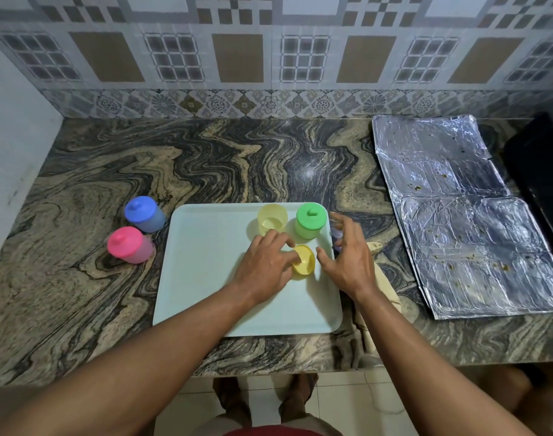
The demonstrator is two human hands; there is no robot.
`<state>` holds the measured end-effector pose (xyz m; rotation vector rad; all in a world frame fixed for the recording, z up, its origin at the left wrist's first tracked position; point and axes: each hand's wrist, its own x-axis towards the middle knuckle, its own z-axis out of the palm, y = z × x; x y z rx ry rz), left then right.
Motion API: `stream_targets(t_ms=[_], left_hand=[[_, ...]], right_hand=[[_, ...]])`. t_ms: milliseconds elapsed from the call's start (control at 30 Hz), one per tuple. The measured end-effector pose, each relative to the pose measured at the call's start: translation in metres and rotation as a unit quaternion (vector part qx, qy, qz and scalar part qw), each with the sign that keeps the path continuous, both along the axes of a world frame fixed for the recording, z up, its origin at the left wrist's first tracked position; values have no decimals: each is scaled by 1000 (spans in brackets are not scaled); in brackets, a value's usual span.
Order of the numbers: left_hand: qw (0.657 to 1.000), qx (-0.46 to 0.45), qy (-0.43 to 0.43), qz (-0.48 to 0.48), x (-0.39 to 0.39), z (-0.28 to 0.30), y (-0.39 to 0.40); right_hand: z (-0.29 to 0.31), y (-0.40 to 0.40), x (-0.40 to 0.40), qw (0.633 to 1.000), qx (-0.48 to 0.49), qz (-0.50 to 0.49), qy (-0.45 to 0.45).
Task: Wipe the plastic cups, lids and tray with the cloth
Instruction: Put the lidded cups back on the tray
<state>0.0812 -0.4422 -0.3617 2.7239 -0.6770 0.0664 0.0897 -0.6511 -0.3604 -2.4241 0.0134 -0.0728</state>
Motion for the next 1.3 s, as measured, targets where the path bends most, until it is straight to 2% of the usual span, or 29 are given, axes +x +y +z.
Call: stream_targets(t_ms=[133, 267, 367, 500, 533, 600, 733, 867, 900, 1000, 1100, 1200, 1300], left_hand=[[998, -48, 13, 35, -4, 1, -3], [978, -160, 94, 97, -5, 6, -8], [924, -278, 184, 185, 0, 13, -14], [809, -419, 302, 280, 8, 10, -17], [790, -441, 317, 283, 7, 10, -17], [776, -461, 329, 279, 3, 11, -17], [771, -478, 326, 265, -2, 15, -14], [771, -496, 323, 234, -5, 20, -10], [779, -498, 307, 228, -7, 20, -8], [852, -424, 161, 261, -12, 8, 1], [879, -349, 82, 313, -9, -7, 15], [895, -299, 97, 317, 3, -16, 27], [903, -283, 112, 302, 18, -26, 33]], right_hand=[[4, -5, -6, 1000, 0, -11, -4], [6, -5, -12, 1000, -2, -11, -16], [6, -3, -16, 999, 31, 2, -30], [6, 8, -24, 992, 127, -4, 18], [5, 12, -25, 985, 168, -14, 34], [4, 20, -25, 969, 238, -42, 46], [4, 26, -23, 946, 313, -74, 49], [6, 28, -20, 944, 319, -75, 38], [8, 30, -18, 945, 315, -76, 34], [16, 33, -11, 953, 292, -81, 5], [31, 36, 2, 974, 220, -39, -38], [44, 42, 23, 990, 100, 33, -93], [53, 49, 46, 988, -21, 108, -105]])
